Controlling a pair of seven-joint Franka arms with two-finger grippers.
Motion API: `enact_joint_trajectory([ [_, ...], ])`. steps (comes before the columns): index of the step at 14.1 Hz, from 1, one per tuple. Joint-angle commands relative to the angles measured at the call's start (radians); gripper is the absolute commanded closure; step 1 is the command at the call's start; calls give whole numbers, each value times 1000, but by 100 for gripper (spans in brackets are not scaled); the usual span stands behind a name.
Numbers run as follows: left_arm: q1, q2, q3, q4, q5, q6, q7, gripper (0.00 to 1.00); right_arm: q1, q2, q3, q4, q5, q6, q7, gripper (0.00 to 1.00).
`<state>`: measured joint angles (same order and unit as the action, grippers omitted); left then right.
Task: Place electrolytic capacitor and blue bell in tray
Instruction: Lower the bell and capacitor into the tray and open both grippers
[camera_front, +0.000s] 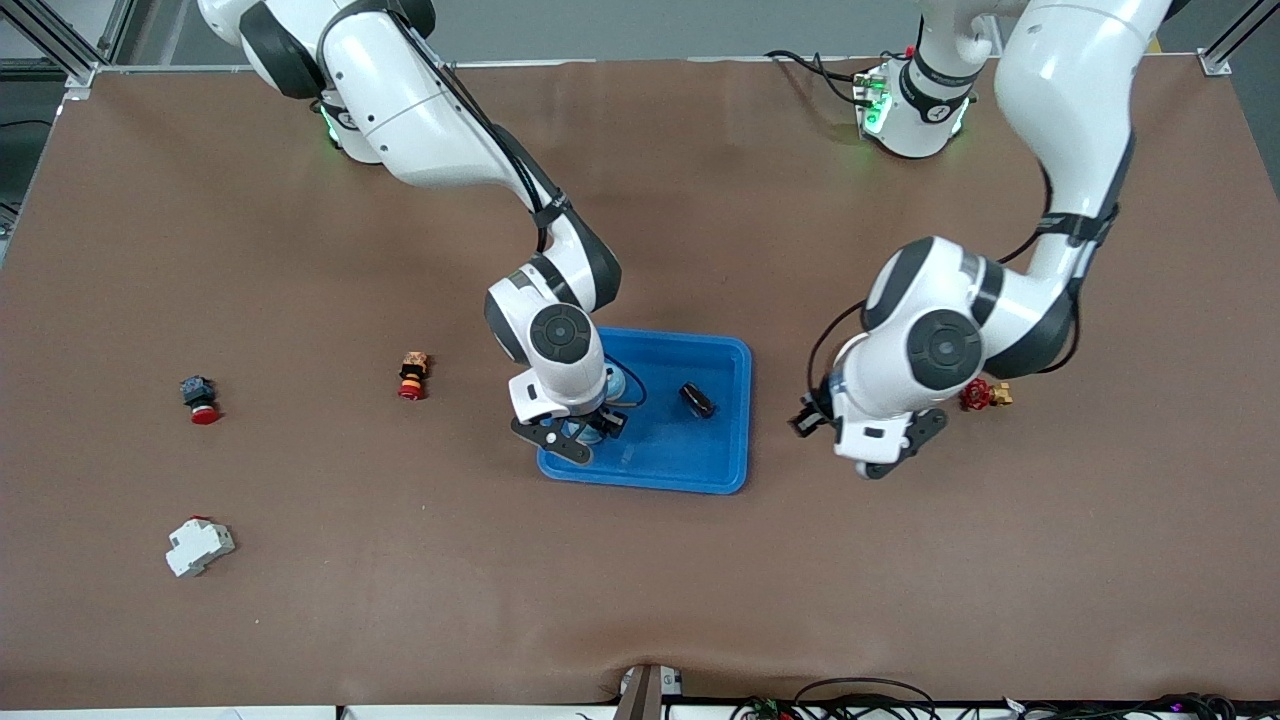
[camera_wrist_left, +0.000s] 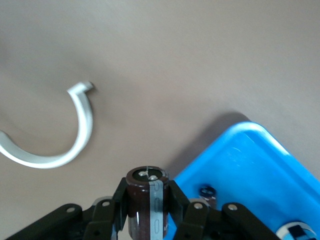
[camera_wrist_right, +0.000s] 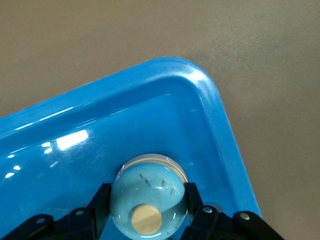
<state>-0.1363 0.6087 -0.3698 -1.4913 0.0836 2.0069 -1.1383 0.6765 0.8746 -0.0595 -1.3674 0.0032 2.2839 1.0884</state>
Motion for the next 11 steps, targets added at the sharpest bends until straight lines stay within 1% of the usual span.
enact_joint_trajectory([
  [1,-39,69,14,74,-10,71,-79,100,-11,20,12,53,-14,-15,18,100],
  [3,-66,98,15,74,-7,183,-127,100,-9,38,12,76,-12,-17,21,100],
  [5,-95,130,20,74,-4,266,-139,100,-8,40,12,77,-11,-17,21,100],
  [6,-123,143,40,74,1,312,-139,100,-8,40,12,77,-9,-15,21,100],
  [9,-235,170,138,74,-1,429,-144,100,5,60,12,99,-9,-17,48,100],
  [11,-269,207,161,74,1,518,-170,100,6,69,12,100,-9,-15,48,100],
])
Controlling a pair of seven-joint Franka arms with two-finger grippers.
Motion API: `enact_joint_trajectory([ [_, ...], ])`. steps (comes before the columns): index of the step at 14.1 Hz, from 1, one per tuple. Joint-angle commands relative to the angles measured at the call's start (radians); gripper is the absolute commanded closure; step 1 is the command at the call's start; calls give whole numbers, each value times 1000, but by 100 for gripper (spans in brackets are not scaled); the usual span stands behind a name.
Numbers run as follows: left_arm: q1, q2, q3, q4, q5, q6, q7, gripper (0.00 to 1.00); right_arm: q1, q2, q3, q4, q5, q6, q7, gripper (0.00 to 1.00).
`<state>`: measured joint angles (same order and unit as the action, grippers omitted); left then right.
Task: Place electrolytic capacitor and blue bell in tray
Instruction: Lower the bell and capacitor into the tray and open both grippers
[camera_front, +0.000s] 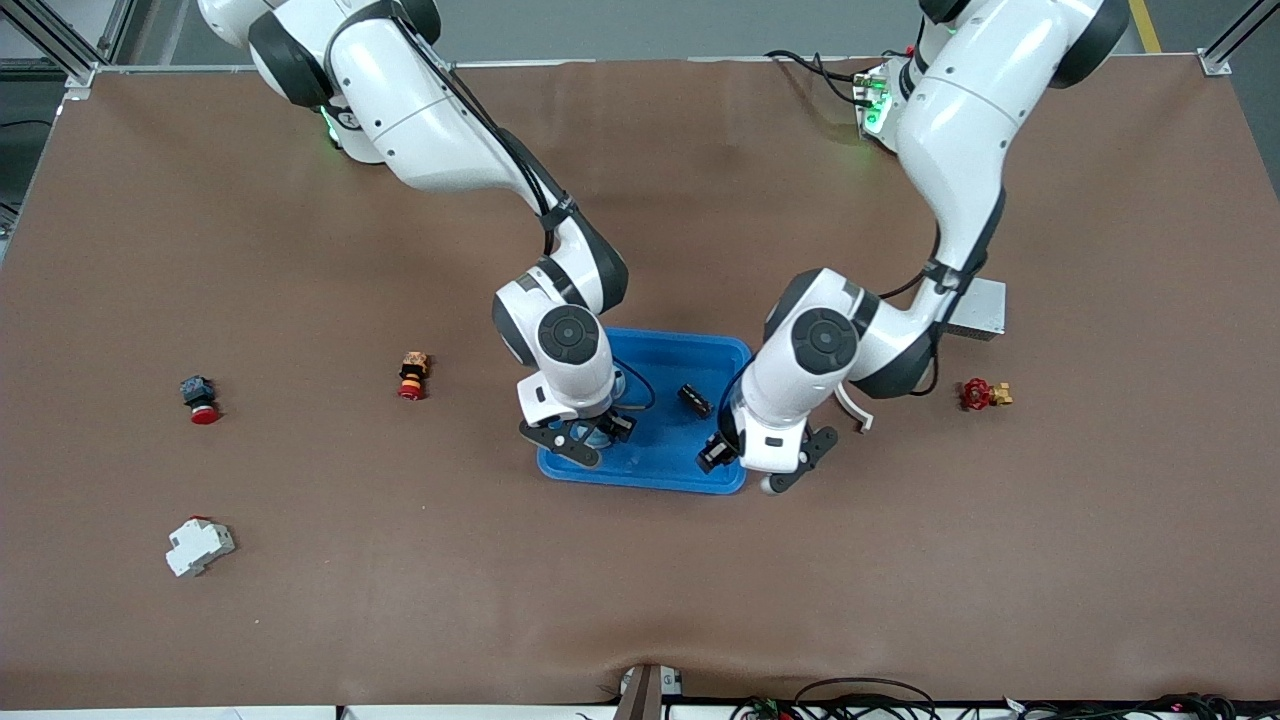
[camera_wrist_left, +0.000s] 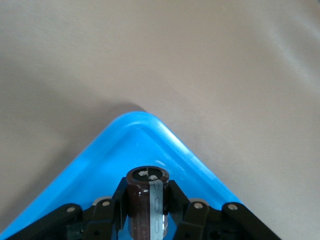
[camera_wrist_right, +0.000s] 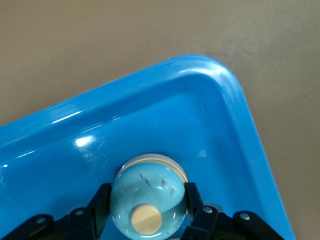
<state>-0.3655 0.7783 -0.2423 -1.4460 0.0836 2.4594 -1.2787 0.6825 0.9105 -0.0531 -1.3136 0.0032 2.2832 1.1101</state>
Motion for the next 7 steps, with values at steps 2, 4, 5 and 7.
enact_joint_trajectory([
  [2,-46,62,38,29,1,95,-36,100,0,47,6,60,-11,-14,27,100],
  [4,-50,78,38,29,1,95,-36,100,0,62,6,77,-11,-14,28,100],
  [5,-53,84,40,29,1,95,-36,100,0,65,6,82,-11,-14,28,100],
  [7,-55,98,40,29,1,95,-36,100,-4,65,6,82,-14,-16,24,100],
])
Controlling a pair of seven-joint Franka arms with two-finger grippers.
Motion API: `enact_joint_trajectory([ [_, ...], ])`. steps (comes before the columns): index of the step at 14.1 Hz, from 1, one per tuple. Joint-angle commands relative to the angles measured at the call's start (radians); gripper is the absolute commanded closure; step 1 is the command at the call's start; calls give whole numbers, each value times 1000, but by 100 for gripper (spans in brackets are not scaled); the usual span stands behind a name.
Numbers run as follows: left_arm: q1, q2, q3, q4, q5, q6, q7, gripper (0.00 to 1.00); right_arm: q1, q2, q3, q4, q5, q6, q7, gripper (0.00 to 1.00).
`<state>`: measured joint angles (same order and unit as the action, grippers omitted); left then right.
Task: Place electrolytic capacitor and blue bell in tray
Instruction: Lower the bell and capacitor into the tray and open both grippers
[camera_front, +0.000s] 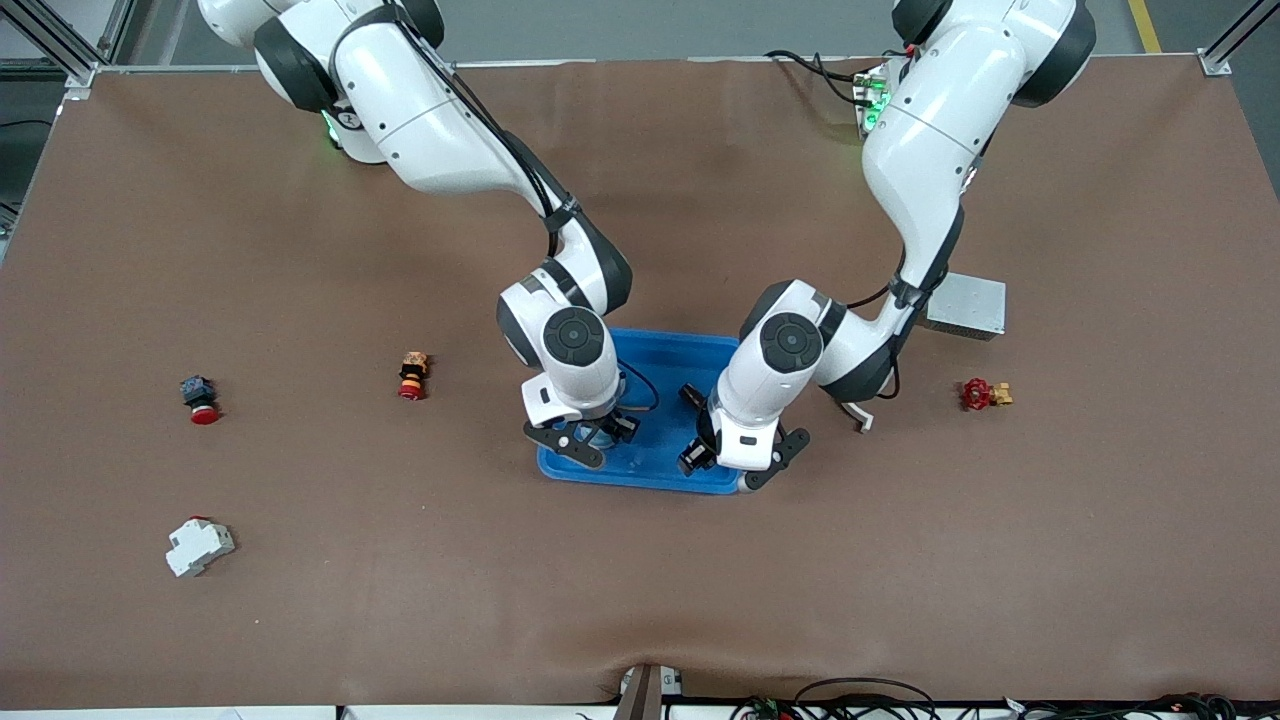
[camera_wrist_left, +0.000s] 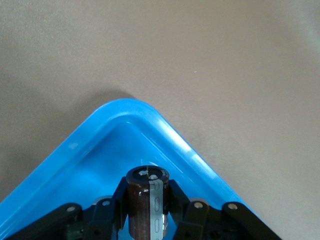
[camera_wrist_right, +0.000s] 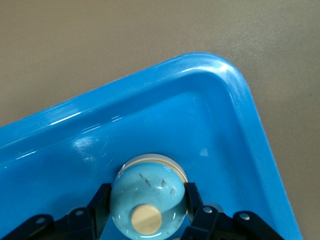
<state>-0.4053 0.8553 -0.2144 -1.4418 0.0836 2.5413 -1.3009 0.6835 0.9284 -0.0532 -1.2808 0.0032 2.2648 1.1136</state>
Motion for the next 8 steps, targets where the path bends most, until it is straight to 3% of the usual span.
enact_joint_trajectory([
  [1,-15,25,12,24,1,13,-14,100,-7,47,6,49,-15,4,17,100],
  [8,-21,42,13,24,2,13,-14,100,-16,46,4,49,-20,1,-3,100],
])
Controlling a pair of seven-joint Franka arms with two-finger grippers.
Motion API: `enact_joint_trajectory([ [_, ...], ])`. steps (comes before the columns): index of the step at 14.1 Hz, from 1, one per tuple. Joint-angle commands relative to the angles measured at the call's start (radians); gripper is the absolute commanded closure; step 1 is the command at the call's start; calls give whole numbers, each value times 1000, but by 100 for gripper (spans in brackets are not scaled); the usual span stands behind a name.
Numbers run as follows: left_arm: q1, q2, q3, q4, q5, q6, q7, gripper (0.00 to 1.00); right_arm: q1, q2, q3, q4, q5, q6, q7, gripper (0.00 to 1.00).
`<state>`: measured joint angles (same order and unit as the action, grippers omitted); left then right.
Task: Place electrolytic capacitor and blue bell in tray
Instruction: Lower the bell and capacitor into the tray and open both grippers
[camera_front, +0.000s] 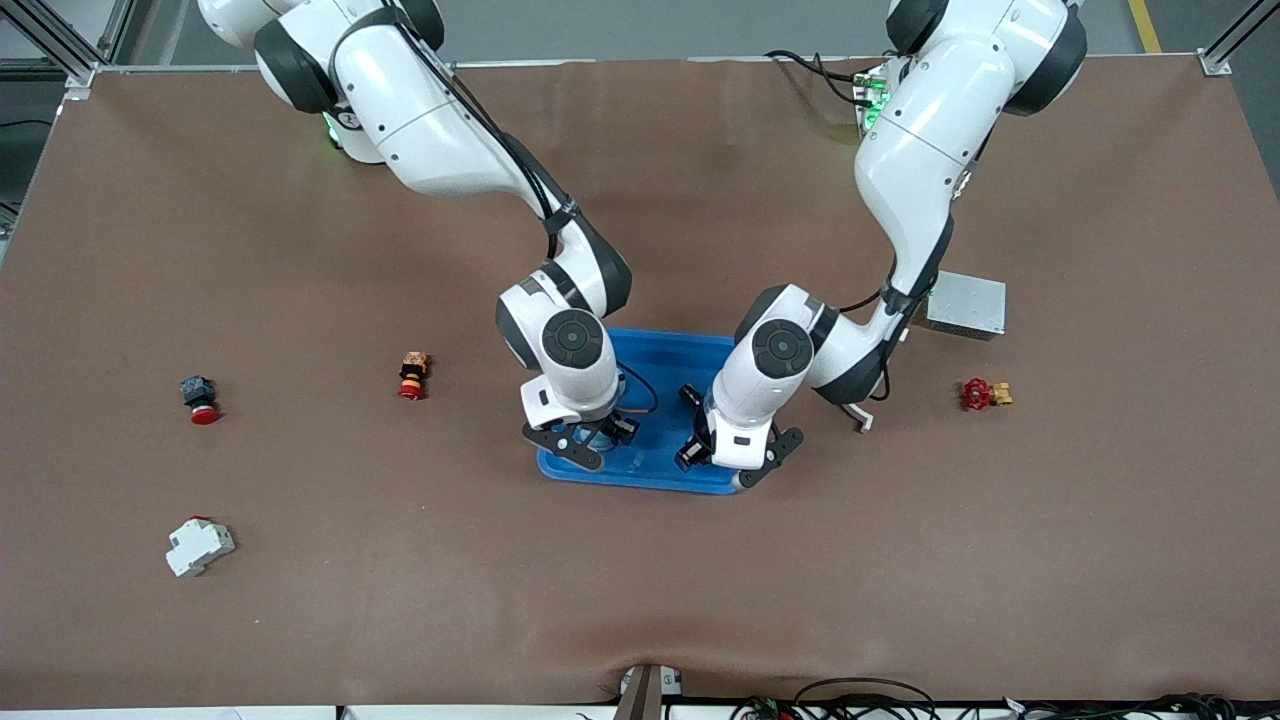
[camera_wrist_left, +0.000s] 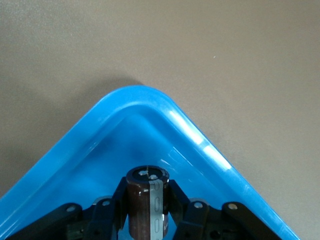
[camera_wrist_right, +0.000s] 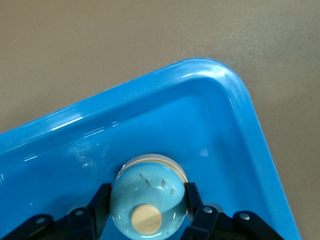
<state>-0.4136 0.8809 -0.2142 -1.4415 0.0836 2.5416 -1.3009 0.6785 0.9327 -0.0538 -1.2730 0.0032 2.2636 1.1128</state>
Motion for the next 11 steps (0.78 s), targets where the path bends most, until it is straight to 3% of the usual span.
enact_joint_trajectory([
  [1,-13,18,15,24,2,12,-14,100,-13,41,5,41,-20,2,-5,100],
  [6,-42,29,55,24,1,12,-14,100,-14,41,5,40,-20,4,-18,100],
  [7,-40,29,56,26,1,12,-14,93,-13,41,5,40,-20,4,-16,100],
  [8,-40,29,56,26,1,12,-14,79,-14,41,5,40,-22,4,-18,100],
  [9,-40,27,56,26,1,12,-14,58,-14,41,3,40,-23,2,-39,100],
  [11,-40,20,56,29,1,12,-12,0,-20,41,5,40,-23,4,-56,100],
])
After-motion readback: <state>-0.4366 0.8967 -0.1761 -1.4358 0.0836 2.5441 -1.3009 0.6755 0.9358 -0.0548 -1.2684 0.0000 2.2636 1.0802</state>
